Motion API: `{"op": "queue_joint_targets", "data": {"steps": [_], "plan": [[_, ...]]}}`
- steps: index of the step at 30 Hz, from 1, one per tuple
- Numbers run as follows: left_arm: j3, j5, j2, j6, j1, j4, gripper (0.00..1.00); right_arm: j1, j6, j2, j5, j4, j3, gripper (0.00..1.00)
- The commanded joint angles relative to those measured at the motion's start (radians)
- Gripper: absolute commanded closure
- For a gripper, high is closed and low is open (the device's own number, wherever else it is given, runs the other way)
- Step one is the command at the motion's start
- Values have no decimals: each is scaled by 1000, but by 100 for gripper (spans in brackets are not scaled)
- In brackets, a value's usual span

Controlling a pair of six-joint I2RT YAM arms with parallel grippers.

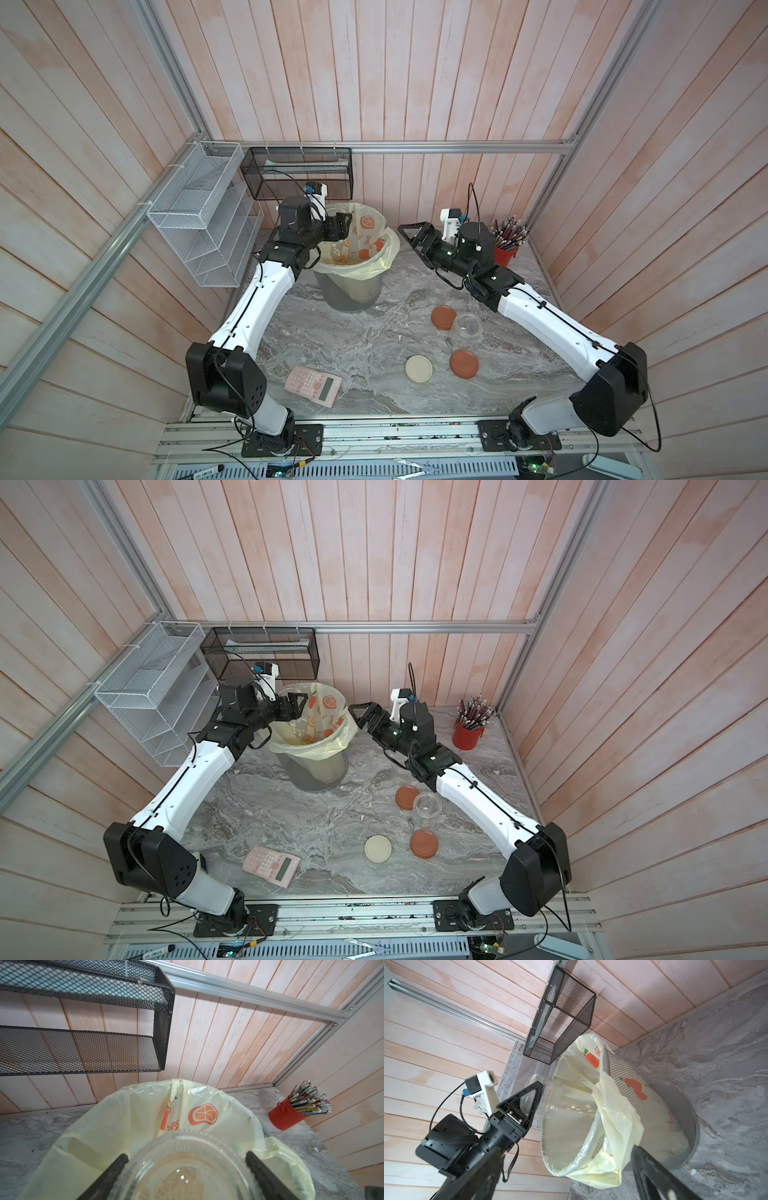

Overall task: Empty expired oatmeal from jars
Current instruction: Pour the expired oatmeal into the trash bin.

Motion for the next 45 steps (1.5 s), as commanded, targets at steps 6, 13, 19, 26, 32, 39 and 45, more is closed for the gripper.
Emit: {"op": "queue_joint_targets", "data": {"steps": [6, 13, 19, 26, 32, 39, 45], "plan": [[46, -70, 1, 147, -25, -55, 99, 1, -108, -1, 20, -81, 46, 2], [168, -132, 70, 188, -75, -219, 100, 5, -149, 5, 14, -90, 48, 2], [121, -23, 56, 92, -30, -159, 100, 11, -154, 6, 21, -57, 32, 2], [135, 28, 31, 21, -9, -144, 100, 24, -168, 22, 6, -44, 27, 2], [120, 33, 65, 5, -8, -116, 100, 30, -175, 21, 13, -38, 31, 2], [117, 23, 20, 10, -8, -136, 100, 36, -178, 45, -7, -28, 49, 2], [136, -50, 16, 54, 14, -180, 98, 47, -174, 44, -2, -17, 46, 2]]}}
